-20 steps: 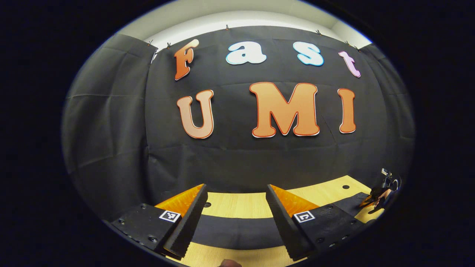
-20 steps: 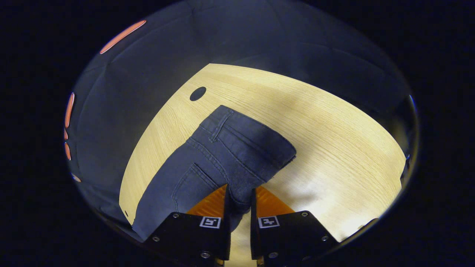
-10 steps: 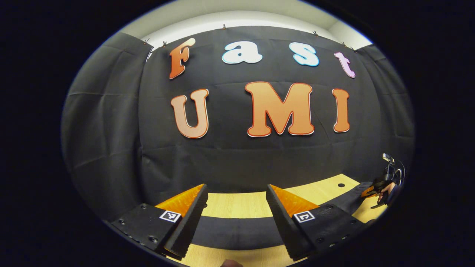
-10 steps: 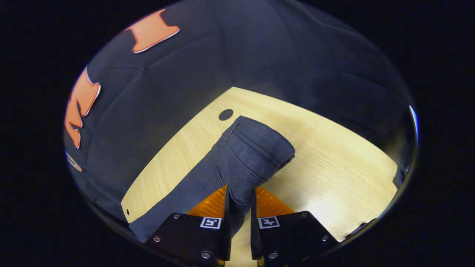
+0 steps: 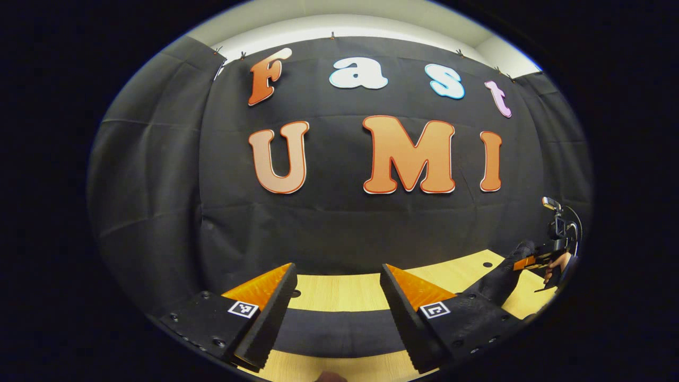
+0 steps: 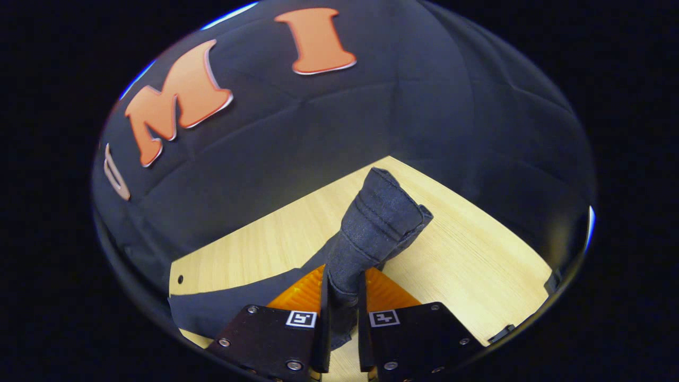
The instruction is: Grasp the waist and the cuffs of the jeans and fold them to make the two legs overlap; first hold the waist and fold one-third of the jeans toward the cuffs, then hold the cuffs and fold the remaining one-third in the same direction to finish folding.
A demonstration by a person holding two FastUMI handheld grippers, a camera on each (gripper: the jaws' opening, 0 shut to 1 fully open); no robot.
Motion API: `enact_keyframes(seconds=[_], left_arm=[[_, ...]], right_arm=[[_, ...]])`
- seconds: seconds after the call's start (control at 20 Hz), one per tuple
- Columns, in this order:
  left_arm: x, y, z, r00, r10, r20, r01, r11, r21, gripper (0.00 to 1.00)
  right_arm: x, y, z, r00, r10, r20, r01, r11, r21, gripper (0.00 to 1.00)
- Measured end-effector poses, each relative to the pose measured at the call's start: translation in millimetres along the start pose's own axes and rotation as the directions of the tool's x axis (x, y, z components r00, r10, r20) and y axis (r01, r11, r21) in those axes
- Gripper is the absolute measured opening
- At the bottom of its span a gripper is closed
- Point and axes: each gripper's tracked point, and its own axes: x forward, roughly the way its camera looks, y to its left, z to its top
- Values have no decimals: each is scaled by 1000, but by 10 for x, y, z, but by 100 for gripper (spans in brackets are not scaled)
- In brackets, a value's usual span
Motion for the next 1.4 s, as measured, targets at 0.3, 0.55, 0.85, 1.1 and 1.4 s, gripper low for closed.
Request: enact_keyframes(seconds=[0.3,0.55,0.85,1.1,1.4], left_arm=[[14,325,-78,999,31,-19,-32,999,-25,95],[-20,582,-180,997,65,-42,-67,997,-49,95],[-97,927,-323,989,127,-75,-131,990,-56,95],[-173,1231,-513,976,182,-120,-190,980,-59,95],[-217,1449,-752,960,212,-181,-230,970,-82,95]], right_arm=[[-141,536,-20,996,81,29,-72,970,-232,22],[-217,841,-49,987,161,5,-146,910,-388,22],[-117,1050,-245,973,215,-80,-226,835,-502,17],[-217,1097,-455,952,233,-197,-304,796,-524,22],[-241,1115,-543,932,243,-270,-359,733,-578,27]])
